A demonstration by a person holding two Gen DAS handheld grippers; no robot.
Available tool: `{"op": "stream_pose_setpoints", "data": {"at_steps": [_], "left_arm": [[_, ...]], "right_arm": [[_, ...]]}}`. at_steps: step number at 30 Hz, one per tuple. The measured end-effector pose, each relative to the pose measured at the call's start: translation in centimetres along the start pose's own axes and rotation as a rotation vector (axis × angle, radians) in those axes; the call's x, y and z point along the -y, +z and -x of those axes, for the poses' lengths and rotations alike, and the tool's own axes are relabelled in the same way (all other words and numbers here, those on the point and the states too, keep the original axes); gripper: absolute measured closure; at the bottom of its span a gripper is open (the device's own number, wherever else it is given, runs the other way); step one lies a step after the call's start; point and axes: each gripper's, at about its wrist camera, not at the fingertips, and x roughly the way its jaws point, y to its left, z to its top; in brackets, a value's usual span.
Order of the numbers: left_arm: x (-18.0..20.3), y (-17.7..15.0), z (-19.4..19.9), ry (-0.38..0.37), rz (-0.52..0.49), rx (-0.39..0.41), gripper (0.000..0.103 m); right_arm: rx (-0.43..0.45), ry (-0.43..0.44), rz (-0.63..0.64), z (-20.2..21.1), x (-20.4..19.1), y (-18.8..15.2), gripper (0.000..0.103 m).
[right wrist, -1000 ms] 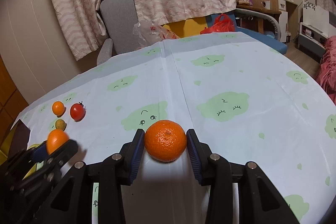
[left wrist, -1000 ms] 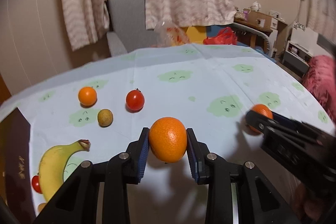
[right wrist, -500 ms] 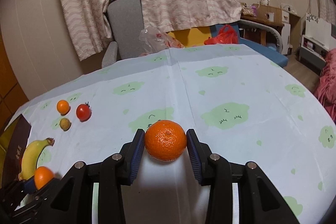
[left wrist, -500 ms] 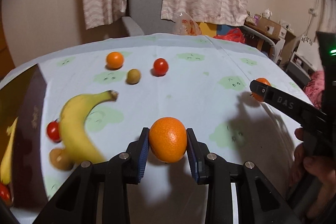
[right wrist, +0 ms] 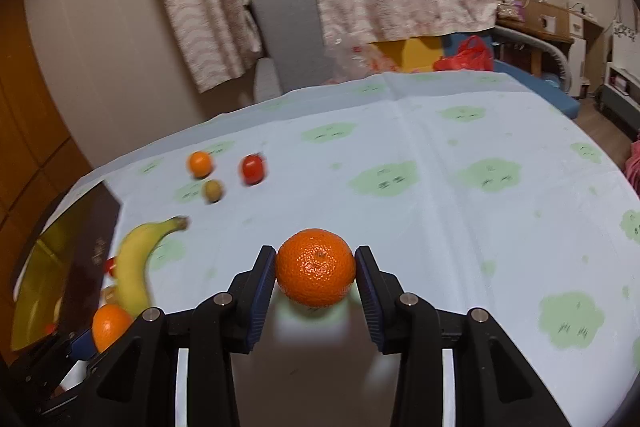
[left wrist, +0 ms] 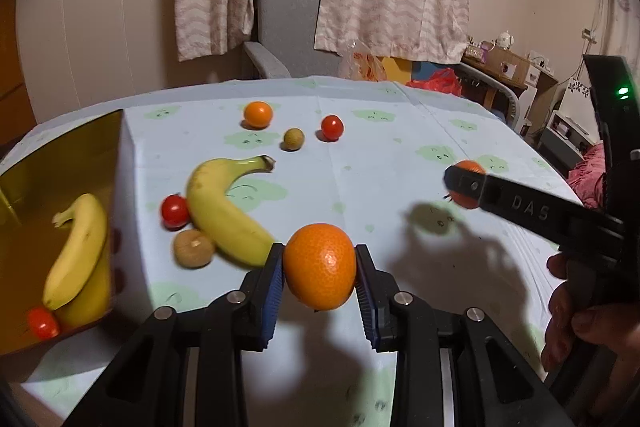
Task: Organize fruits
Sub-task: 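Carry the mandarin and small orange toward the tin tray with both grippers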
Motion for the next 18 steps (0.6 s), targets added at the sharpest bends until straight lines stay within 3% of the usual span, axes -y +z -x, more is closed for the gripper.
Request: {"op": "stream_pose_setpoints", "data": {"at_steps": [7, 18], "left_arm": [[-2.7, -1.0, 3.8, 0.021, 0.025, 0.035, 0.069], [-8.4, -2.3, 8.8, 0.085, 0.117, 0.095, 0.069]], "right_arm": [[-0.033, 0.082, 0.058, 0.9, -4.5, -2.5, 0.062], [-0.028, 0.174, 0.199, 2.6, -10.7, -3.7, 0.062]]}}
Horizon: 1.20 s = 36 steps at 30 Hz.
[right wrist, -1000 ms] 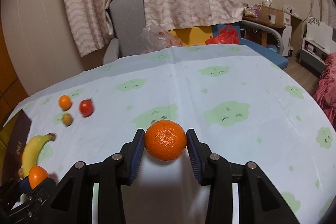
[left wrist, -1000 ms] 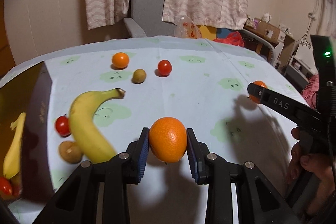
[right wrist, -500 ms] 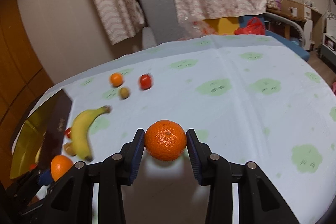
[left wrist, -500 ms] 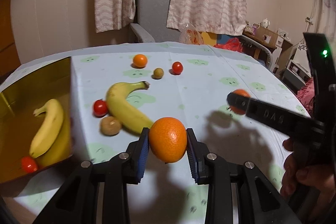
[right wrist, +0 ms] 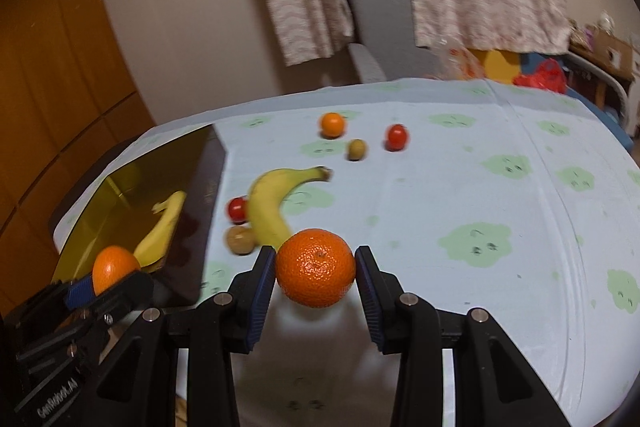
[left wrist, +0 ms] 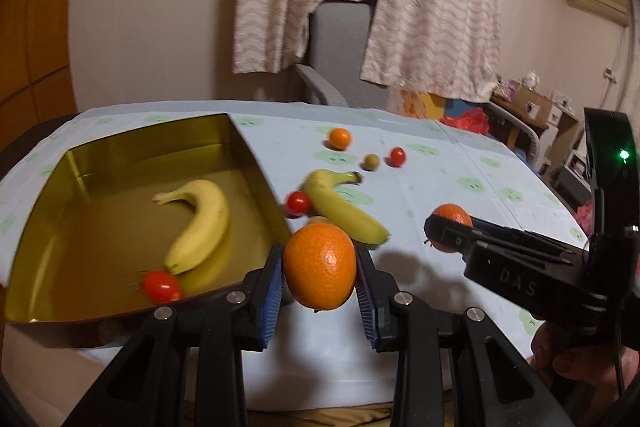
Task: Organize fruits
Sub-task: 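Carry the mandarin and small orange toward the tin tray with both grippers, then release the small orange into the tray with the left gripper while the right gripper lowers and releases the mandarin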
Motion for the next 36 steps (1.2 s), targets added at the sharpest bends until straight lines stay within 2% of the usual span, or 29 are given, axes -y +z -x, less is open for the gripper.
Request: {"op": "stream_pose_setpoints", "data": {"at_steps": [6, 11, 23, 30, 36], "left_arm": [[-3.2, 0.7, 1.5, 0.039, 0.065, 0.044, 0.069], [-6.6, 1.0, 2.0, 0.11, 0.131, 0.069, 0.069], [-14.5, -0.5, 0.2, 0.248, 0.269, -0.034, 0.069], [-16.2, -1.3, -1.2, 0.285, 0.294, -0.103, 0.069], [-16.0, -1.4, -1.8, 0.308, 0.274, -0.123, 0.068]], "right_arm": [[0.004, 0.04, 0.045, 0.3, -2.3, 0.2, 0.062], [0.013, 0.078, 0.089, 0.5, -4.5, 0.9, 0.062], [0.003, 0.144, 0.215, -0.6, -10.1, 1.7, 0.062], [-0.038, 0.161, 0.237, -2.5, -12.1, 2.1, 0.062], [-0.066, 0.158, 0.279, -4.1, -13.7, 2.0, 0.062]]}}
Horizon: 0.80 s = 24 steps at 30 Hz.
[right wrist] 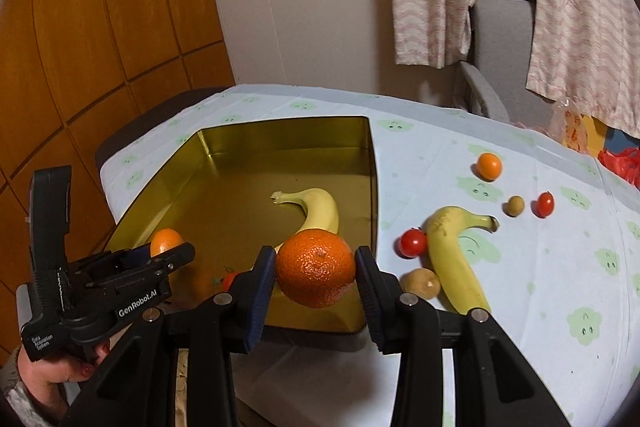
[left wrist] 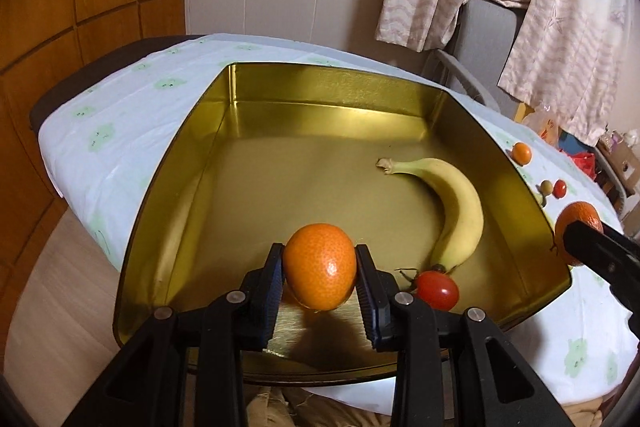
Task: Organize fruits
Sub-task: 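Release the small orange into the tray with the left gripper while the right gripper lowers and releases the mandarin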
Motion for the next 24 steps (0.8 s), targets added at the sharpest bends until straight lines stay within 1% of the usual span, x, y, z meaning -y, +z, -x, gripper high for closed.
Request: {"op": "stream_pose_setpoints", "data": {"at_steps": [1, 3, 5, 7, 9, 10, 13, 16, 19, 22, 24], "left_arm": [[0.0, 0.1, 0.0, -0.002, 0.004, 0.002, 0.067], [-0.2, 0.1, 0.2, -0.003, 0.012, 0.009, 0.059], [-0.3, 0.1, 0.5, 0.009, 0.02, 0.013, 0.055], [-0.5, 0.0, 1.0, 0.03, 0.037, 0.015, 0.047], [-0.5, -0.2, 1.9, 0.046, 0.06, 0.03, 0.028], [-0.4, -0.3, 2.3, 0.047, 0.067, 0.042, 0.025], [0.2, -0.4, 3.5, 0.045, 0.049, 0.069, 0.024], [0.9, -0.8, 4.4, 0.057, 0.027, 0.088, 0.018], [1.2, -1.2, 4.7, 0.072, 0.013, 0.083, 0.016], [1.2, -1.5, 4.9, 0.084, 0.018, 0.072, 0.016], [1.2, -1.8, 5.1, 0.088, 0.023, 0.071, 0.013]], "right_arm": [[-0.005, 0.0, 0.002, -0.2, -0.1, 0.0, 0.062], [-0.017, -0.003, 0.005, -0.6, -0.1, -0.1, 0.062], [-0.028, -0.003, 0.008, -0.9, -0.2, -0.2, 0.062], [-0.036, 0.0, 0.01, -1.1, -0.2, -0.3, 0.062], [-0.045, 0.003, 0.012, -1.4, -0.3, -0.3, 0.062], [-0.049, 0.003, 0.013, -1.6, -0.3, -0.4, 0.062], [-0.062, 0.007, 0.007, -2.0, -0.1, -0.5, 0.062], [-0.075, 0.002, 0.005, -2.4, 0.0, -0.6, 0.062], [-0.089, -0.005, 0.008, -2.9, 0.0, -0.7, 0.062], [-0.099, -0.02, 0.029, -3.5, -0.2, -0.7, 0.062], [-0.102, -0.025, 0.045, -3.7, -0.5, -0.6, 0.062]]}}
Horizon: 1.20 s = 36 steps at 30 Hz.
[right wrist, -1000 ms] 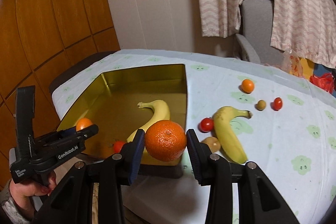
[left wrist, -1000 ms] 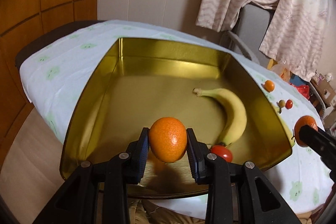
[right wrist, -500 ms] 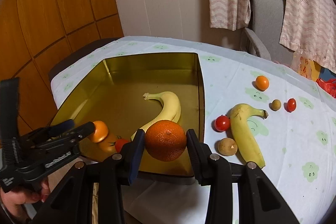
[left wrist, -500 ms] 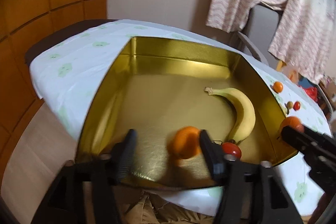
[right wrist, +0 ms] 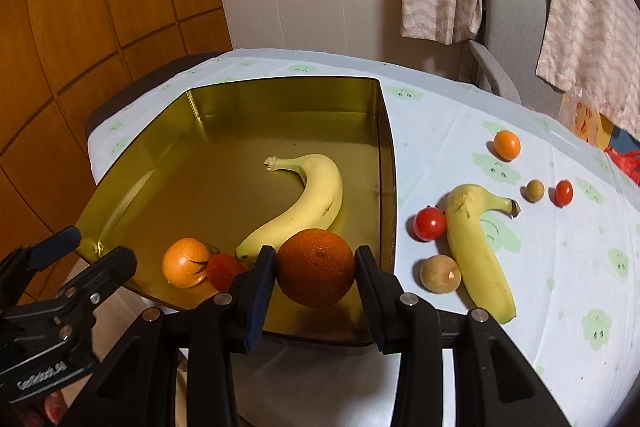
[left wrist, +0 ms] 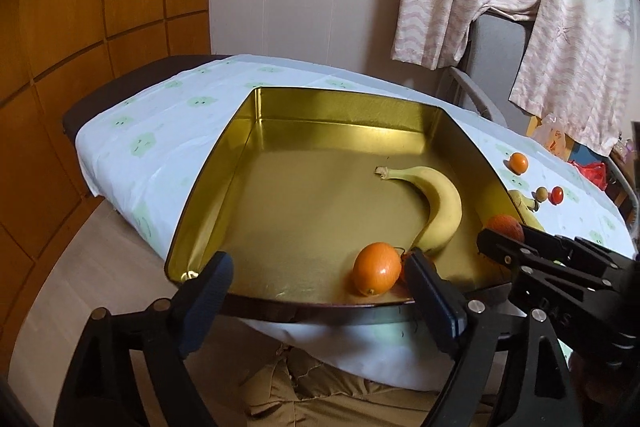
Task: Organize fruits
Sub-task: 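Release the small orange into the tray with the left gripper while the right gripper lowers and releases the mandarin, then grasp the yellow banana on the table with the right gripper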
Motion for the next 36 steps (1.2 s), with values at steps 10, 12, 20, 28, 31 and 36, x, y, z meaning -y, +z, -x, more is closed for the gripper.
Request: {"op": "stream_pose_setpoints", "data": {"at_steps": [10, 12, 20, 28, 31, 36], "left_arm": [[-0.2, -0.4, 0.2, -0.007, 0.02, -0.015, 0.012], [-0.3, -0.4, 0.2, -0.012, 0.025, -0.013, 0.01], [-0.2, -0.4, 0.4, -0.04, 0.032, -0.003, 0.004], [0.8, -0.6, 0.7, -0.061, 0.007, 0.01, 0.002], [1.2, -0.8, 0.7, -0.087, -0.005, 0.009, 0.002], [2.6, -1.3, 1.1, -0.142, -0.036, 0.012, 0.002]], "right_arm": [[-0.029, -0.054, 0.071, -1.1, -1.1, -0.1, 0.062], [-0.033, -0.047, 0.061, -1.1, -0.9, 0.0, 0.062], [0.08, -0.027, -0.079, 1.8, 1.4, 0.2, 0.059], [0.119, -0.052, -0.228, 4.5, 4.8, -1.1, 0.056], [0.105, -0.061, -0.258, 5.0, 6.2, -2.0, 0.056], [0.076, -0.071, -0.302, 5.3, 8.2, -3.9, 0.056]]}}
